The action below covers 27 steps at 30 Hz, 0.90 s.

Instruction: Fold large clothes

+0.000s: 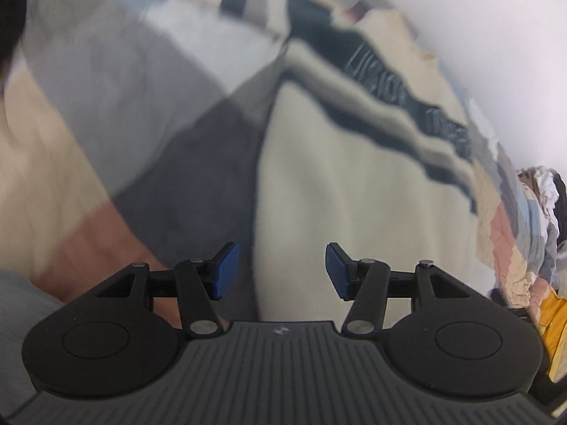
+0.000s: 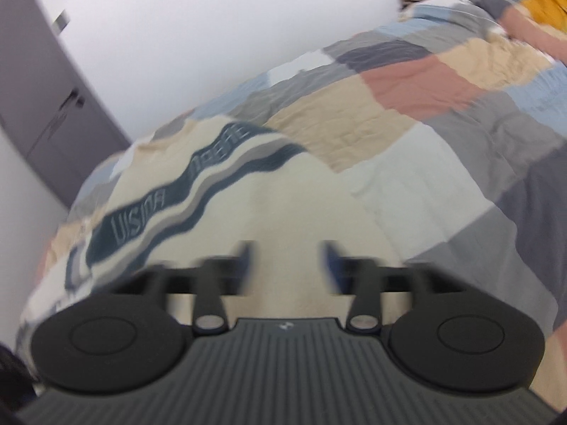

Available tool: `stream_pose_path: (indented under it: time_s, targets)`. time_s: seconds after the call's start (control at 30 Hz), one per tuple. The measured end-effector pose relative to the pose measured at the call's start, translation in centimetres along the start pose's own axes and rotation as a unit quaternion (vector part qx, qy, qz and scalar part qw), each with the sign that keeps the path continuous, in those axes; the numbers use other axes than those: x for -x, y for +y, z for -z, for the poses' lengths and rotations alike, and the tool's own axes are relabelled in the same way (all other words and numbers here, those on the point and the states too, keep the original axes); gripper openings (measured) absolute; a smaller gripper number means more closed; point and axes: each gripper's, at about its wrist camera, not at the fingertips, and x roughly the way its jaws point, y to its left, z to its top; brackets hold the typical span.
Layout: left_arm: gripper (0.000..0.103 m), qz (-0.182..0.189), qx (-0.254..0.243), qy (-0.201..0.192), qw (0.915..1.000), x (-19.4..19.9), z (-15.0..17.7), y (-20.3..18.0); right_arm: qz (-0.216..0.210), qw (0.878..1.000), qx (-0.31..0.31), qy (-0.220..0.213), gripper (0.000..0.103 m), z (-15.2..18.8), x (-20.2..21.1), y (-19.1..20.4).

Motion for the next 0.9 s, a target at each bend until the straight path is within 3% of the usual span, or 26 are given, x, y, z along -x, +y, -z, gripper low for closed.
stream_pose_path:
  time_s: [0.2,0.37,0.43,0.5,0.63,0.77,0.9]
  targets:
    - [0.061,0.000,0.031,0.030,0.9991,-4.1,1.3,1.0,-0.001,0.999,-0.043,-0.015,0.070,-0.3,0.6,-1.7]
    - [0.058,0.024,0.038,0.020,0.9988,-5.4,2.3,1.0,0.000,0.997,-0.080,-0.007,0.070,-0.4,0.2,-2.8]
    - [0.045,0.040,0.047,0.013,0.9980,-5.9,2.7,1.0,0.001,0.997,-0.081,-0.005,0.070,-0.3,0.1,-2.8]
    - [0.018,0.040,0.039,0.008,0.9984,-5.9,2.9,0.9,-0.001,0.997,-0.072,-0.005,0.071,-0.1,0.1,-2.4]
    - [0.013,0.039,0.046,-0.007,0.9981,-4.5,2.6,1.1,-0.006,0.998,-0.058,-0.011,0.071,0.0,0.3,-2.0]
    - [0.011,0.048,0.005,-0.045,0.9978,-0.5,2.1,1.1,-0.008,0.998,-0.065,-0.017,0.071,-0.1,0.7,-2.0]
    - [0.008,0.063,0.043,-0.060,0.9953,2.5,0.1,2.8,-0.006,0.998,-0.058,-0.019,0.071,0.0,0.7,-1.4]
